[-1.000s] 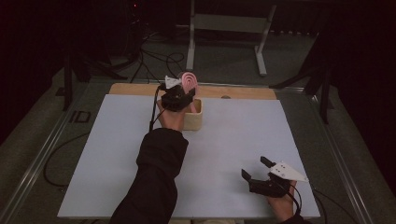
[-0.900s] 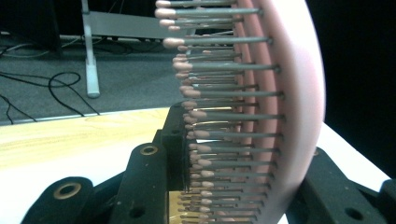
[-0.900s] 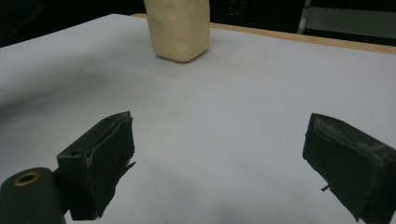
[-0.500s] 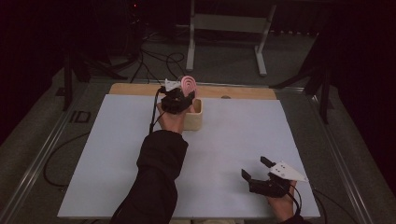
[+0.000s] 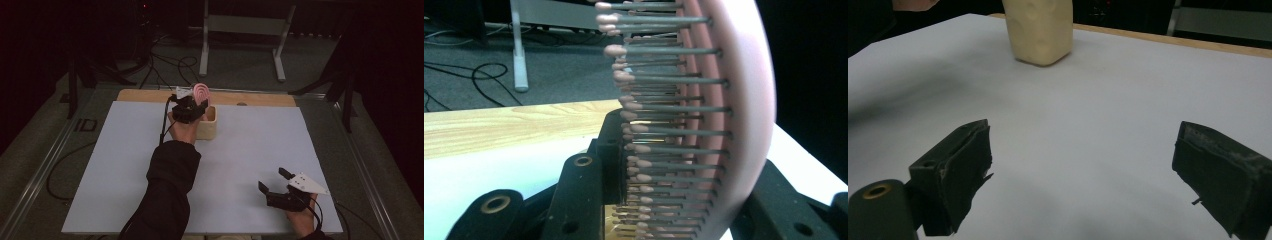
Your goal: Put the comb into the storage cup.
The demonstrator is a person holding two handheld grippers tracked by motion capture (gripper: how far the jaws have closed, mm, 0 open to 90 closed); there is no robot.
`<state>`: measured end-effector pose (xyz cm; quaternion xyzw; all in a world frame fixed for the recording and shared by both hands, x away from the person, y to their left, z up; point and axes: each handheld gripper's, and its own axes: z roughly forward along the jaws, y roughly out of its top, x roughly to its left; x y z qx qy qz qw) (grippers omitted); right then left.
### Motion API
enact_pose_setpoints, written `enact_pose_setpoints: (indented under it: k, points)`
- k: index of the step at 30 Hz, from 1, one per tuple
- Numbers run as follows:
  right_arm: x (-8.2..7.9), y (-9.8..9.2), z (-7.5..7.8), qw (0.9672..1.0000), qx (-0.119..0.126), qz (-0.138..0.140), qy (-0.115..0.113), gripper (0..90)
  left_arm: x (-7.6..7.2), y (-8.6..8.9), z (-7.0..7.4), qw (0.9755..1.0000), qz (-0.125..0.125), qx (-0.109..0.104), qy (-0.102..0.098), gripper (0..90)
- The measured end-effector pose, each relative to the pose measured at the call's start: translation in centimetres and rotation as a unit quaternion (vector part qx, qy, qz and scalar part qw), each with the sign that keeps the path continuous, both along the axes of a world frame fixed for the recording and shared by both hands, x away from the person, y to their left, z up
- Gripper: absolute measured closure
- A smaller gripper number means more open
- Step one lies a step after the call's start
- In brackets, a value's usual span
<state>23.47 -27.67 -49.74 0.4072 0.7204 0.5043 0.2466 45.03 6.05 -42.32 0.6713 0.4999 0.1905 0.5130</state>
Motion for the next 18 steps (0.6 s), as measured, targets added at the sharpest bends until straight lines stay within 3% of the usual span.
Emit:
enact_pose_setpoints:
  k: [18]
  points:
    - [-0.06,0.06,-0.02,1.0,-0.001,0.002,0.002,8.7,0.4,0.34,-0.09,0.9998,-0.017,0.0,0.008,63.4]
